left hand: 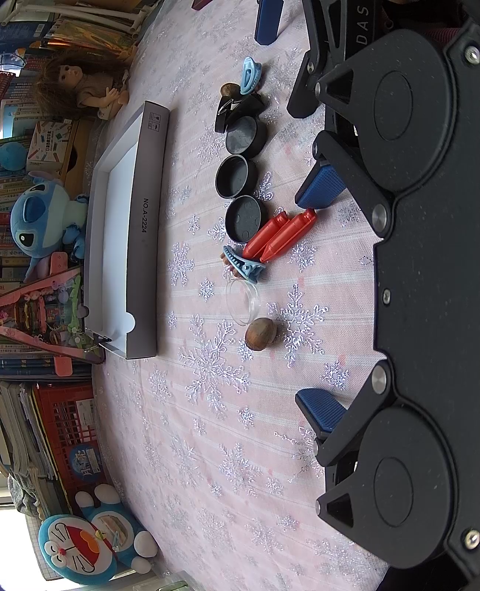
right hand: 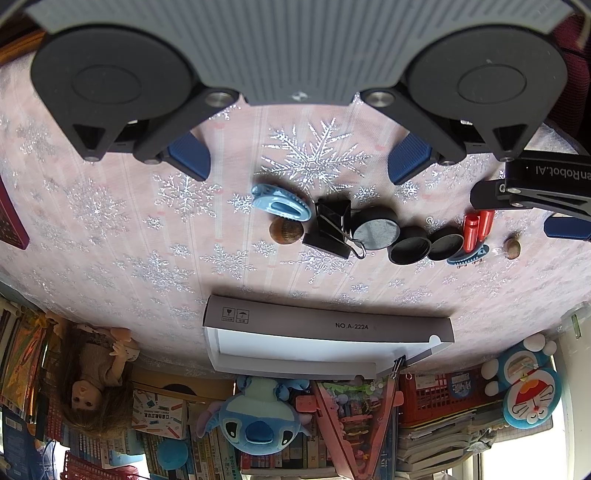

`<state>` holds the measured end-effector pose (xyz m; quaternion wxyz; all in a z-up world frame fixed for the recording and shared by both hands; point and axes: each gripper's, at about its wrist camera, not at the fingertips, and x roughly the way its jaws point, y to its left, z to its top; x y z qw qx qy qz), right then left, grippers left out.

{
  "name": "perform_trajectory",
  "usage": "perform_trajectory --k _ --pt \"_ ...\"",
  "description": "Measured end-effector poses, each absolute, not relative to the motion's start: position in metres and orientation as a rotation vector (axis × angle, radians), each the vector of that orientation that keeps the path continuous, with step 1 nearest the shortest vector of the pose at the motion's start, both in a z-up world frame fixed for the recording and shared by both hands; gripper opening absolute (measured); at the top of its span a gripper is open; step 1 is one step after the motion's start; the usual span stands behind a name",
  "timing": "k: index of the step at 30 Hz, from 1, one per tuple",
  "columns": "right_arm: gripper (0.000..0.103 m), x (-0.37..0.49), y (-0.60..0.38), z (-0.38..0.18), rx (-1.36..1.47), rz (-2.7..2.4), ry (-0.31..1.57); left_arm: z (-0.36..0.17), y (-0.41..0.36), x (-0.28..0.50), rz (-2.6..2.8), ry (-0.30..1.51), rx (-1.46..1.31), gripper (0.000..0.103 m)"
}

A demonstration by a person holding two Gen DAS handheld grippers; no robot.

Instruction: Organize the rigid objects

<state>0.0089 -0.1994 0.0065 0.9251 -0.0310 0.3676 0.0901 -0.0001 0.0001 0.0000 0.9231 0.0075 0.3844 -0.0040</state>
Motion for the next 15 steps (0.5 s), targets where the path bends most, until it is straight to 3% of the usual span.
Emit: perform_trajectory --k 15 --pt "0.103 0.0 -0.2012 0.0009 -0.044 0.167 0.672 -0.0012 0.0016 -0.003 -0.021 0.756 0.021 0.103"
